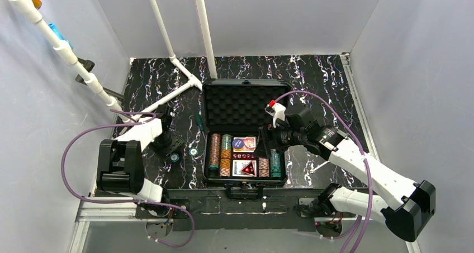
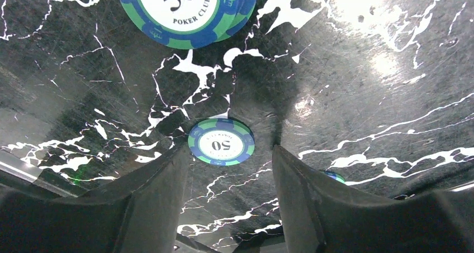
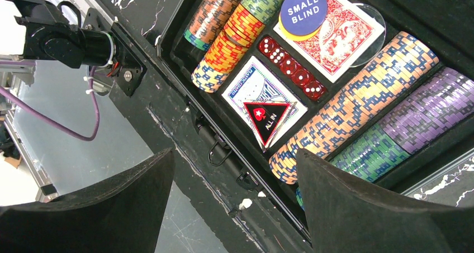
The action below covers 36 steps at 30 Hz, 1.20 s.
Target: Pack up texas hold em set
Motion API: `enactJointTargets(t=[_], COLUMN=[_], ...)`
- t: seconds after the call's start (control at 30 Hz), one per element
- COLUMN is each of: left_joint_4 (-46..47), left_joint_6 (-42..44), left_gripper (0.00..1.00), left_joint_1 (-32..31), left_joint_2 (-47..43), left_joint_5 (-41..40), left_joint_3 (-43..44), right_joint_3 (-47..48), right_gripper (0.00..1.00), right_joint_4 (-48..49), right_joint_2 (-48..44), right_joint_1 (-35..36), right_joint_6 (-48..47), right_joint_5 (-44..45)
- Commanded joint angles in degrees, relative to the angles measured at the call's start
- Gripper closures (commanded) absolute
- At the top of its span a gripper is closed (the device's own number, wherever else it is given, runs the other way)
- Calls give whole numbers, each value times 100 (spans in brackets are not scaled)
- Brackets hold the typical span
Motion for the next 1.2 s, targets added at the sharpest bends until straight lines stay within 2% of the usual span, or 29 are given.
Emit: enactJointTargets(t=[0.0, 0.13, 0.37, 0.73, 1.17], left_joint_4=[-60, 78, 261, -15, -478], left_joint_6=[-32, -72, -52, 188, 495], left_gripper=[46, 52, 56, 70, 71], left_joint_1=[56, 96, 144, 151, 240], left_joint_2=[-93, -223, -183, -458, -654], left_joint_5=[-253, -287, -311, -444, -739], left_joint_3=[-231, -407, -527, -199, 485], right_joint_3=[133, 171, 189, 222, 181], right_gripper=[14, 14, 14, 14, 14], right_joint_4=[104, 73, 50, 31, 52], right_joint_2=[-58, -46, -69, -63, -63], right_joint_1=[-20, -20, -27, -22, -20], right_joint_6=[-31, -58, -85, -116, -120], right_joint_5=[15, 9, 33, 46, 31])
